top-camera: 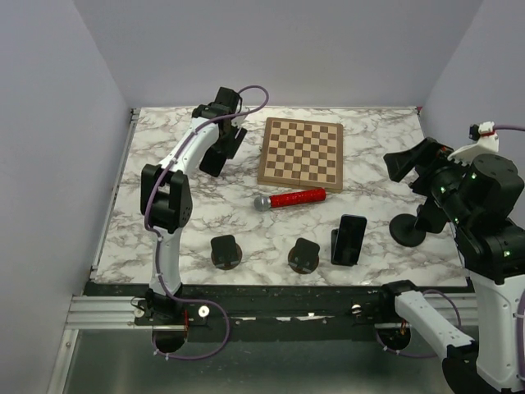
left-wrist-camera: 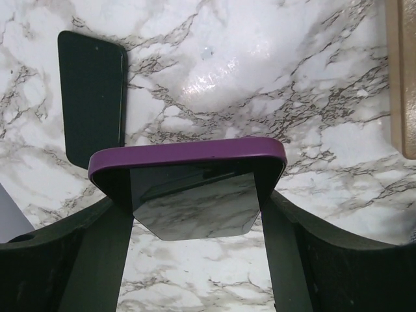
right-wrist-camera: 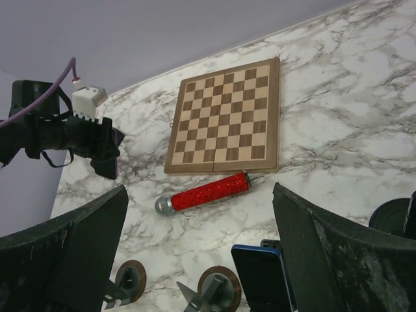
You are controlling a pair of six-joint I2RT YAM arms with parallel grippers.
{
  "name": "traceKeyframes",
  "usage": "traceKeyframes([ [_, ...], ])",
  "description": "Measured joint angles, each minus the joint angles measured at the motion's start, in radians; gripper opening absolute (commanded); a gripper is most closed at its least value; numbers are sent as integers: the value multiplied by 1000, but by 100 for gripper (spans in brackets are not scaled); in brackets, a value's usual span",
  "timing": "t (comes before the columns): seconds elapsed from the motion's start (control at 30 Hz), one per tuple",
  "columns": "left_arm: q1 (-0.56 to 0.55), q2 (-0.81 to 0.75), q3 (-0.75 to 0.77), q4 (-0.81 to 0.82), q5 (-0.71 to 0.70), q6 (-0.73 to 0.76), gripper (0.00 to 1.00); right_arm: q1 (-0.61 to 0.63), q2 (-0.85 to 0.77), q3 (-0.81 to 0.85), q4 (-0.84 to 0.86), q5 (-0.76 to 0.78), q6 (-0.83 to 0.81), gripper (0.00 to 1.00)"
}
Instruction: Remove the phone from the phone stand
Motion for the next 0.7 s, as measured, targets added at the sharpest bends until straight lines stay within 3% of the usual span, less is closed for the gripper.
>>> traceKeyframes([
  [0.4,60,173,61,-78,32,56,0,0,45,-2,6,-28,0,100],
  [0.7,85,232,177,-127,29,57,18,0,81,-2,8,-33,0,100],
])
